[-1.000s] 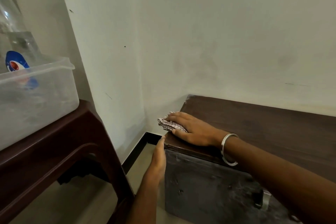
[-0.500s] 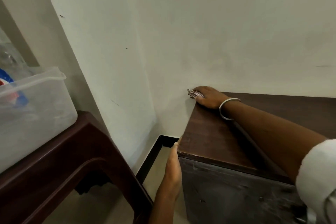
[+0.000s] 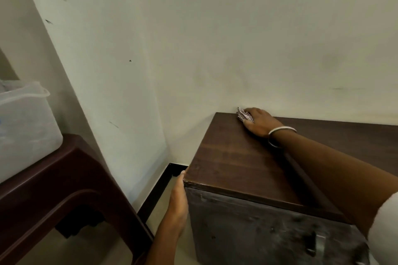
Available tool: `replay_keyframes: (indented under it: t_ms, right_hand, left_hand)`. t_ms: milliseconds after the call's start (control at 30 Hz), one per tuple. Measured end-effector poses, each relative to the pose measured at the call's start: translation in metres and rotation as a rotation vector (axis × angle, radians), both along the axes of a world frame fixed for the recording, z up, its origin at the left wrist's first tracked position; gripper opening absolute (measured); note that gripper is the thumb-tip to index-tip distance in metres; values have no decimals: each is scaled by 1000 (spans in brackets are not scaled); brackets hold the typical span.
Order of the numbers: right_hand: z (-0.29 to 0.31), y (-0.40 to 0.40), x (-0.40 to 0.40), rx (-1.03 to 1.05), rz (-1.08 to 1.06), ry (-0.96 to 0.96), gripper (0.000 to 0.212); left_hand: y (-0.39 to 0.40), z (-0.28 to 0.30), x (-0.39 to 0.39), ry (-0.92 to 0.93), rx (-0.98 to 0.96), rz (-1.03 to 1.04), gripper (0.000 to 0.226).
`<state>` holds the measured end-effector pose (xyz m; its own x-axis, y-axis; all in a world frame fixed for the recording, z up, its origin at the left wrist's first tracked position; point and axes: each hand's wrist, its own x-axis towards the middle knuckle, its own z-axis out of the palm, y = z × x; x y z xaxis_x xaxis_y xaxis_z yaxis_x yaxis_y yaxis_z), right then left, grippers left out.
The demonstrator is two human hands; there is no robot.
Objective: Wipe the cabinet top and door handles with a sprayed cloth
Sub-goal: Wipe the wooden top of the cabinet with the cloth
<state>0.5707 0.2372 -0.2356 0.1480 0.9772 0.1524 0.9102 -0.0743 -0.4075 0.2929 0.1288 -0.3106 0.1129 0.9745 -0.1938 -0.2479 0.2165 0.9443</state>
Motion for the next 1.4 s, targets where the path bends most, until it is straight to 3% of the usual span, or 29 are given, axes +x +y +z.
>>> replay_keyframes:
  t_ms: [433, 733, 833, 1200, 1400]
  right_hand:
    - [3, -164, 171, -14, -486, 0, 57]
    - [-1, -190, 196, -39, -706, 59, 62]
    - [0, -174, 153, -20, -641, 54, 62]
    - [-6, -95, -81, 42, -66, -34, 62]
    - [-14, -98, -154, 108, 166, -64, 61]
  left_hand:
    - [-2, 6, 2, -15, 4, 44, 36]
    - [-5, 9, 2, -30, 6, 10, 36]
    - [-7, 11, 2, -43, -38, 14, 35]
    - [-12, 20, 5, 7, -59, 90, 33]
    - [-16, 30, 11, -102, -32, 97, 39]
